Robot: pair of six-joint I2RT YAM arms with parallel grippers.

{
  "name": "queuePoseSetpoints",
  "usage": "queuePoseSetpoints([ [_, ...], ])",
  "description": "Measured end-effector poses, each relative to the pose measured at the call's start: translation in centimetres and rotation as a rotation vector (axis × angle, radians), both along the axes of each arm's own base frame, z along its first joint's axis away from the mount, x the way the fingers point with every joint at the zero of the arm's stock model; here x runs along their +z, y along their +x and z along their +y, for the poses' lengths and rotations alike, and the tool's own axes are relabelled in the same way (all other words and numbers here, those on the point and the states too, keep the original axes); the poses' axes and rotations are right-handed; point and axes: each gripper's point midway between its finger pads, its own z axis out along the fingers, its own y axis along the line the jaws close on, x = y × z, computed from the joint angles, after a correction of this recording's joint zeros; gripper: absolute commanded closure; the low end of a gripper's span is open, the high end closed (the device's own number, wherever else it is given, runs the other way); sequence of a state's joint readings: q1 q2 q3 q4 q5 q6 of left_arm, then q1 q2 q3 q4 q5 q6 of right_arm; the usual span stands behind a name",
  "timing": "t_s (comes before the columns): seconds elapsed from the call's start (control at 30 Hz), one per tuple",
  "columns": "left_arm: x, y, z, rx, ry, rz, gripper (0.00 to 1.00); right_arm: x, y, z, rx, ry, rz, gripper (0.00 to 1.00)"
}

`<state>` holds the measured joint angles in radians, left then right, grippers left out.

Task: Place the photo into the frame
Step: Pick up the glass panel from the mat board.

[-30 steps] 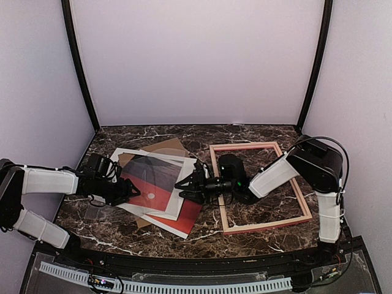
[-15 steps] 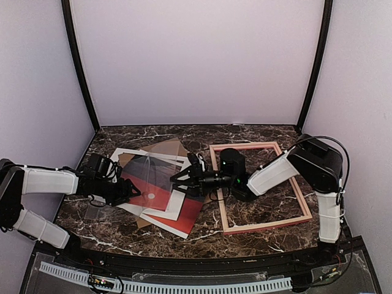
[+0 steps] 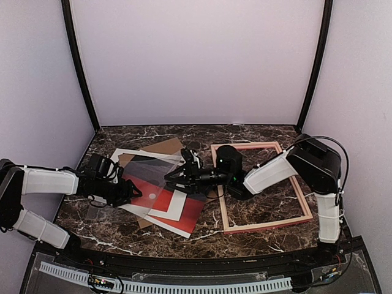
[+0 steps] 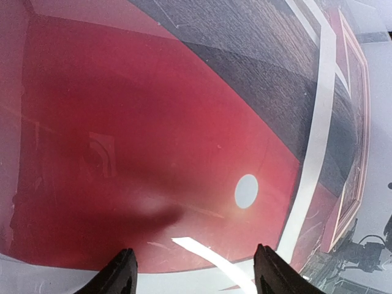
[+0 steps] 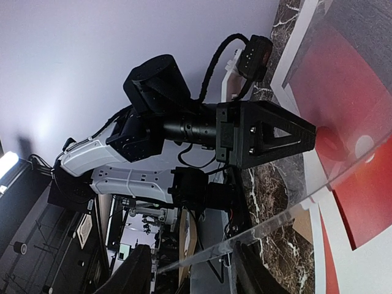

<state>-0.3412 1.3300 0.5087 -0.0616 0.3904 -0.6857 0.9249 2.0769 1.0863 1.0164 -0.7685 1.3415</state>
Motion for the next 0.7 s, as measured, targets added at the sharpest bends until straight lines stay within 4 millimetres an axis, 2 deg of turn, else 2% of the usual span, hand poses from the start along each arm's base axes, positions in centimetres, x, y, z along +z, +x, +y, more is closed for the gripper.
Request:
queuePoseSetpoints([
  [0.2, 0.0, -0.2, -0.1, -0.008, -0.007, 0.008, 0.32, -0.8, 0.2, 0.3, -0.002, -0.029, 0.005, 0.54],
  [0.43, 0.0, -0.4, -0.2, -0.011, -0.006, 0.013, 0.32, -4.3, 1.0, 0.2, -0.048, -0.18, 0.047, 0.44],
  [0.7, 0.0, -0.4, -0.2, -0.012, -0.006, 0.014, 0.32, -7.3, 1.7, -0.6, -0.1, -0.301, 0.094, 0.46],
])
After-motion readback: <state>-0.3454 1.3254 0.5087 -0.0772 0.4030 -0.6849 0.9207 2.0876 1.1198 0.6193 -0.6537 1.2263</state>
